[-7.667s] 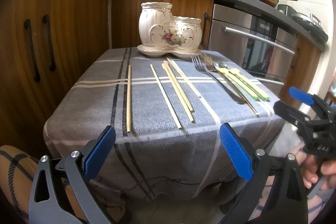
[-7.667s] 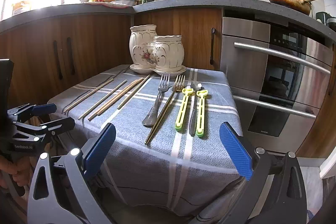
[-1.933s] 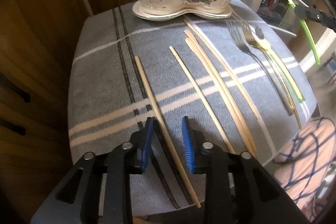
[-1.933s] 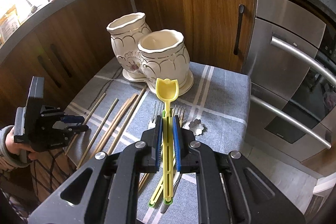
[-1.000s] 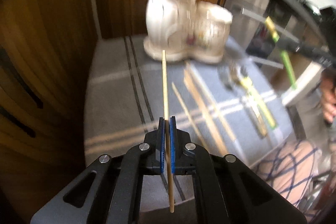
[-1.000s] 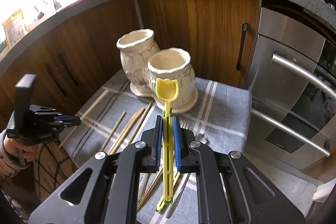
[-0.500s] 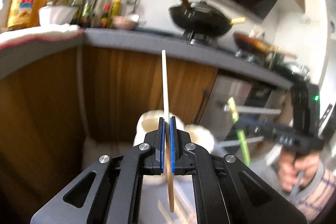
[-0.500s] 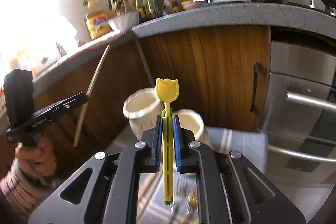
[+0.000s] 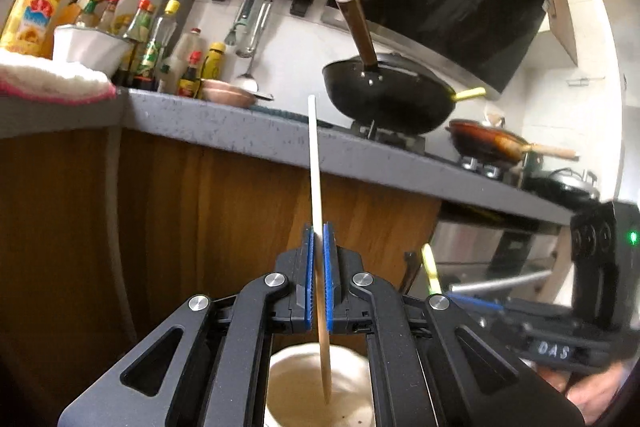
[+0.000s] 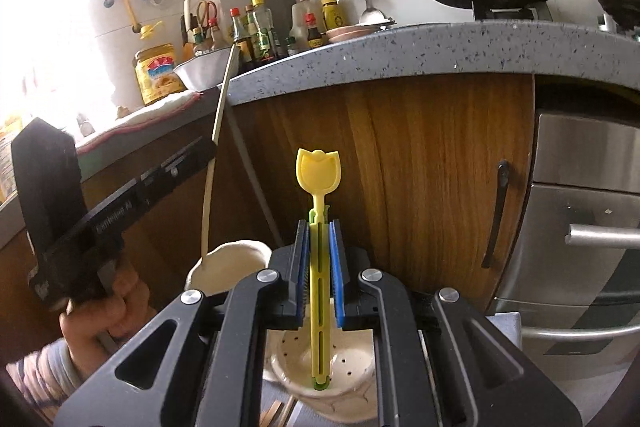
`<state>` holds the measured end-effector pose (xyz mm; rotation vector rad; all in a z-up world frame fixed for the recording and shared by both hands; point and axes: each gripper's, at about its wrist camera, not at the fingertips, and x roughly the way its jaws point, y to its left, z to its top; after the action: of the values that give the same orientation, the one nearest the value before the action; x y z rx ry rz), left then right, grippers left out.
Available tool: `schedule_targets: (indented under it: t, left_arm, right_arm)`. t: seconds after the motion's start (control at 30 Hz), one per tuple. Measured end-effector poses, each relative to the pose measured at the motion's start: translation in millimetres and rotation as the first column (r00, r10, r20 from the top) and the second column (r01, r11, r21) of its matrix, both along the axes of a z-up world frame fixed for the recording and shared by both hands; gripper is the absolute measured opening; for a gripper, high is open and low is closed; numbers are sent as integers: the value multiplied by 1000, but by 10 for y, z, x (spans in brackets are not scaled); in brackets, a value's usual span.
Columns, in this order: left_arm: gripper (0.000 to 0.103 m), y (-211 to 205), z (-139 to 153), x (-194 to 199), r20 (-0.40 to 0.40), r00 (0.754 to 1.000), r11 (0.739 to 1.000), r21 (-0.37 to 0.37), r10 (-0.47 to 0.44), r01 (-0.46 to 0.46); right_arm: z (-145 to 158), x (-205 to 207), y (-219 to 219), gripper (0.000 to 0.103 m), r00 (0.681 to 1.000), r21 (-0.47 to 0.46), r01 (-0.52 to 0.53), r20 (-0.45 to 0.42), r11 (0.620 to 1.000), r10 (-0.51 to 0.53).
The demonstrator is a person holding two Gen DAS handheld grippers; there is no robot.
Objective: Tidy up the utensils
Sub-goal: 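Carry the chopstick and yellow utensil up to the white floral ceramic holder, then release chopstick into the taller pot while right tool drops yellow utensil into the smaller pot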
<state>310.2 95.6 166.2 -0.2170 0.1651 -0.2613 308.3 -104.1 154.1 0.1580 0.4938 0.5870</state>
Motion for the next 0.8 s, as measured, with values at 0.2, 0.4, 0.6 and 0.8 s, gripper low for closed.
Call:
schedule_targets:
  t: [0.2, 0.4, 0.6, 0.8]
  left_arm:
    - [4, -100, -302, -163, -6, 1000, 998, 64, 8, -8]
    - [5, -40, -469, -382, -39, 999, 998, 58, 6, -3]
    - [5, -64, -479, -509, -77, 997, 995, 100, 17, -9]
    - [5, -91, -489, -391, -144, 988, 988, 149, 48, -26]
  right_arm:
    - [-263, -18, 109, 10, 999, -65, 20, 33, 998, -18]
    - [-423, -199, 69, 10, 1000, -117, 14, 23, 993, -11]
    - [-495, -276, 89, 10, 1000, -178, 11, 3, 984, -10]
    - [-478, -194, 177, 10, 999, -230, 10, -33, 973, -18]
